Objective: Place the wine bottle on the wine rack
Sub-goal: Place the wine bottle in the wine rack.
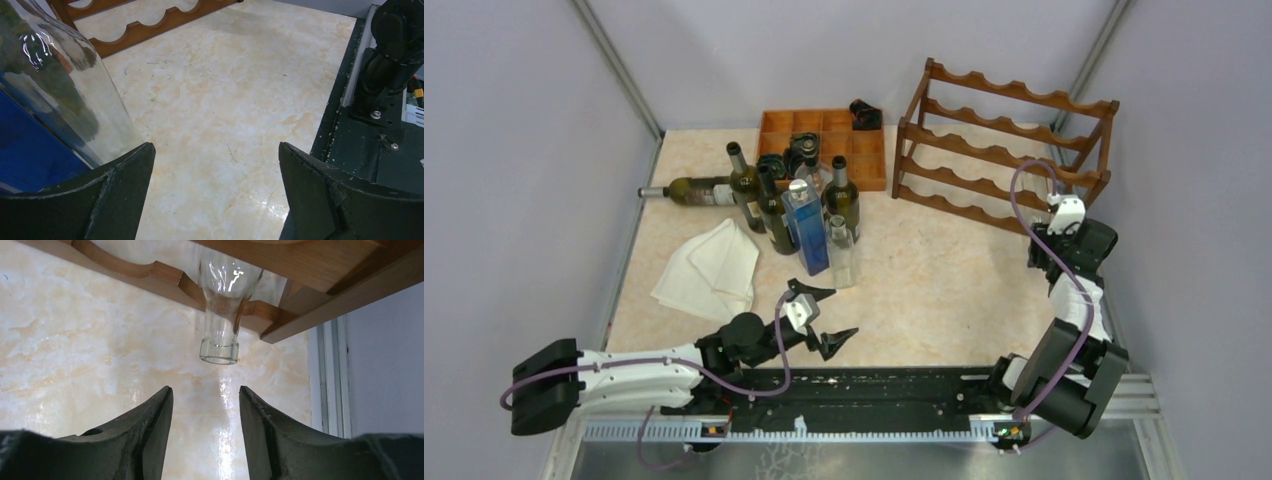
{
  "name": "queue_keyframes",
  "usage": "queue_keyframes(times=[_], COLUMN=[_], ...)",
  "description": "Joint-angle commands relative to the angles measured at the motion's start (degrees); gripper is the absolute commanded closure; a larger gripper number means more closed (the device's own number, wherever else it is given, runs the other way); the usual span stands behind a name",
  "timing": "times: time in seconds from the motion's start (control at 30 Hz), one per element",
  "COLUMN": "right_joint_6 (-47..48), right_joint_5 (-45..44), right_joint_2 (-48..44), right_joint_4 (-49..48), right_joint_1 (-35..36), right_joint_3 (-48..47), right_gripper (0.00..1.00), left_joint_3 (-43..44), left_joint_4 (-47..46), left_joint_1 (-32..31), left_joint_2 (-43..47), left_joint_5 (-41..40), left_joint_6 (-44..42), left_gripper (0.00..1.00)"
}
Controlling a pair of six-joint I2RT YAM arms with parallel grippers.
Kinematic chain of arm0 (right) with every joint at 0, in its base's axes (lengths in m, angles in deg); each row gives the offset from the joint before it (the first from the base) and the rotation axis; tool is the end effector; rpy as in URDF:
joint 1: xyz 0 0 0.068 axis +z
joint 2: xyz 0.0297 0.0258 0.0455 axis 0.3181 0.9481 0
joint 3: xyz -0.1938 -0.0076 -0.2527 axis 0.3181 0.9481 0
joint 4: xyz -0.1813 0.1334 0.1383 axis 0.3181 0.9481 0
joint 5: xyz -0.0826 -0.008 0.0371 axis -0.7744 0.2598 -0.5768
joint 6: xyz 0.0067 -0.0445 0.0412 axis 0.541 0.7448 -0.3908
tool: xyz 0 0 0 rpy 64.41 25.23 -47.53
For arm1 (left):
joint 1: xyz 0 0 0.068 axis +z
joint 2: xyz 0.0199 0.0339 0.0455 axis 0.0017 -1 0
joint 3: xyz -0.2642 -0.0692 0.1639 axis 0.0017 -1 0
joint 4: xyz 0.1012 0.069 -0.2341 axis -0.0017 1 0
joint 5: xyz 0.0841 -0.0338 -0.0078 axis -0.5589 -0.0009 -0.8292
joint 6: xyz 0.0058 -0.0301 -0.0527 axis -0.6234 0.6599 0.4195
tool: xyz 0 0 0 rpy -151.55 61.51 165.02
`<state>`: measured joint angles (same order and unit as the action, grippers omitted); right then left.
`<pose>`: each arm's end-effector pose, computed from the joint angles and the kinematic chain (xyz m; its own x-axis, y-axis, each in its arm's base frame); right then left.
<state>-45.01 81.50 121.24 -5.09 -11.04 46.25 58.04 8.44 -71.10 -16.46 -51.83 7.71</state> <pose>0.2079 -0.1000 0.2404 -0.5716 -0.0692 -0.8176 0.0188 0.9951 -0.0973 0.0609 -0.1513 0.2360 0.0227 0.0293 -0.9993 0.8705 0.4910 0.0342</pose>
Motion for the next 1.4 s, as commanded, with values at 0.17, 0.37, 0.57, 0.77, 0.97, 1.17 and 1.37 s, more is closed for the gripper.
queue_keyframes(times=[0.17,0.37,0.57,0.77,0.97,1.17,1.37], right_joint_6=[-3.58,-7.77,-10.22,-8.63,-13.22,-11.31,-10.44], right_joint_5=[0.55,0.47,9.21,14.69,16.16,18.28,19.26], right_joint_2=[-0.23,-2.29,-7.19,-7.49,-4.86,0.09,0.34], right_joint_4=[-14.96,-17.36,-10.0,1.35,-7.74,-3.81,-3.7], right_joint_1=[-0.48,-0.3,-0.76,-5.12,-8.1,-8.08,-8.17], right_joint_3=[3.71,4.79,1.94,-4.01,-2.21,-5.29,-4.17], right_gripper=[0.52,0.52,0.5,0.52,0.58,0.5,0.48], left_joint_3=[-0.76,-0.6,-1.65,-1.51,-2.14,-2.63,-2.26], left_joint_4=[-10.31,-11.06,-12.66,-12.56,-13.79,-14.54,-17.23], left_joint_1=[-0.02,-0.06,-0.09,-0.06,-0.1,-0.1,-0.03], left_joint_2=[-3.42,-3.21,-2.29,-1.24,-1.24,-0.66,-3.03], left_joint_5=[2.45,4.35,5.5,8.82,10.18,11.92,12.56], left_joint_6=[-0.51,2.51,4.12,3.48,3.19,4.18,5.3], left_gripper=[0.01,0.01,0.01,0.01,0.01,0.01,0.01])
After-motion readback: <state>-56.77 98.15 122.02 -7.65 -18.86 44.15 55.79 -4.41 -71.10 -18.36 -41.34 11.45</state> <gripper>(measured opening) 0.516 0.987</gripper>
